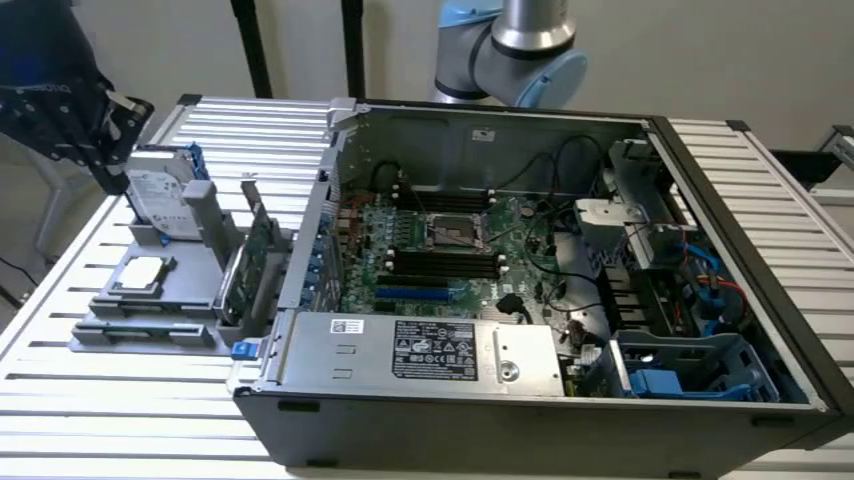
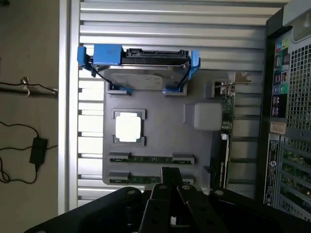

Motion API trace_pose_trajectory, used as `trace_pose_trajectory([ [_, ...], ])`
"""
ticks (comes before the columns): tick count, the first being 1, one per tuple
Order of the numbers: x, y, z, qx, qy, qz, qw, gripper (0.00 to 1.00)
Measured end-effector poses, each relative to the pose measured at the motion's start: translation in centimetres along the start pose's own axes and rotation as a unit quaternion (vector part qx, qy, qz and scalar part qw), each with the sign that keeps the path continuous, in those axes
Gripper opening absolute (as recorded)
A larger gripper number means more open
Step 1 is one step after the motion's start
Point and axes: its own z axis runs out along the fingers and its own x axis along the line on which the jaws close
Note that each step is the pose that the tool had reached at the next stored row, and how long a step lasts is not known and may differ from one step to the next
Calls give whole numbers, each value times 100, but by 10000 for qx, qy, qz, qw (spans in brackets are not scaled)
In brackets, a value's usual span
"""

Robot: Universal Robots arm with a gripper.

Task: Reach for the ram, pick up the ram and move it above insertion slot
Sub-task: 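Reach for the ram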

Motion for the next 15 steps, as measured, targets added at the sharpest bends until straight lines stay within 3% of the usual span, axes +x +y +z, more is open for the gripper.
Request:
trace_pose_trajectory([
  [15,99,-407,52,0,5,-2,10000,11],
])
